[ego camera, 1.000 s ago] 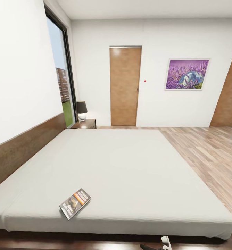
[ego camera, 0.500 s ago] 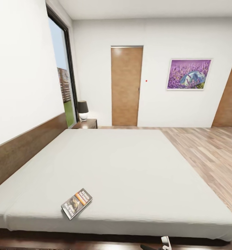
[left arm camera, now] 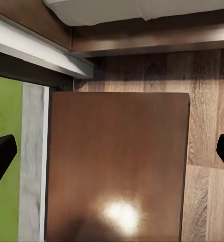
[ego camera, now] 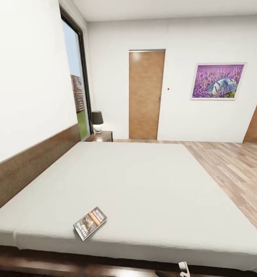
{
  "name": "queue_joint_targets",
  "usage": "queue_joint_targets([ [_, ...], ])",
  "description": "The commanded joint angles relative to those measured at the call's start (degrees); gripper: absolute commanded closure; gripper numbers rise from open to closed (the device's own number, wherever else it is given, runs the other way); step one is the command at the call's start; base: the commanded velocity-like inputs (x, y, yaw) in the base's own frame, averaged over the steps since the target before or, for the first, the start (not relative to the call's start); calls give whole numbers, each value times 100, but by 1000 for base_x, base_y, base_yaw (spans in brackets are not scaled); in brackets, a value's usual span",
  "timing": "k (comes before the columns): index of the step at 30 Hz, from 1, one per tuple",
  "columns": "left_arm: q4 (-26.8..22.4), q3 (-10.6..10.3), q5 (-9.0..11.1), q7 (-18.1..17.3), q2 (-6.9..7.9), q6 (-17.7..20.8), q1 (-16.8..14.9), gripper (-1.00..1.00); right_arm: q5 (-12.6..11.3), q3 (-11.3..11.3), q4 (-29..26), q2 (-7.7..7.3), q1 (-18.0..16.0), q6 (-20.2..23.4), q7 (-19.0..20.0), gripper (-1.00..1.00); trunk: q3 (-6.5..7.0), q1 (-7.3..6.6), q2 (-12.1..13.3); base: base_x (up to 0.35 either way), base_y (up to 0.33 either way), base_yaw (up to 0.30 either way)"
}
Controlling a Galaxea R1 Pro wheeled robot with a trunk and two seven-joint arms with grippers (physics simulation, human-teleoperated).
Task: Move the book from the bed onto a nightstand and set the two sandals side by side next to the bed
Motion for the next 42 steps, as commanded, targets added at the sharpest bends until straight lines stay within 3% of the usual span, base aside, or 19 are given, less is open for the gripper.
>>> queue_joint_targets([
  [1,-11,-32,61,37,2,20,-41,-100,49,-50,-3,5,-7,60,27,-100,-6,0,-3,0,0,24],
  [10,-11,-32,65,37,2,20,-41,-100,14,-60,-20,35,-16,76,16,-100,-8,0,-3,0,0,10],
  [17,-11,-32,71,37,2,40,-41,-100,-287,-63,-17,75,-107,97,-16,-100,-8,0,-3,0,0,2],
  [22,-15,-32,63,37,2,101,-41,-100,-477,-63,-2,111,-277,111,-389,-100,-8,0,-3,0,0,0],
  [30,-11,-32,62,37,2,128,-41,-100,-553,-63,7,174,-394,119,-732,-100,-8,0,-3,0,0,0],
  [42,-12,-32,58,37,2,134,-41,-100,-583,-77,12,309,-425,71,-861,-100,-8,0,-3,0,0,0],
])
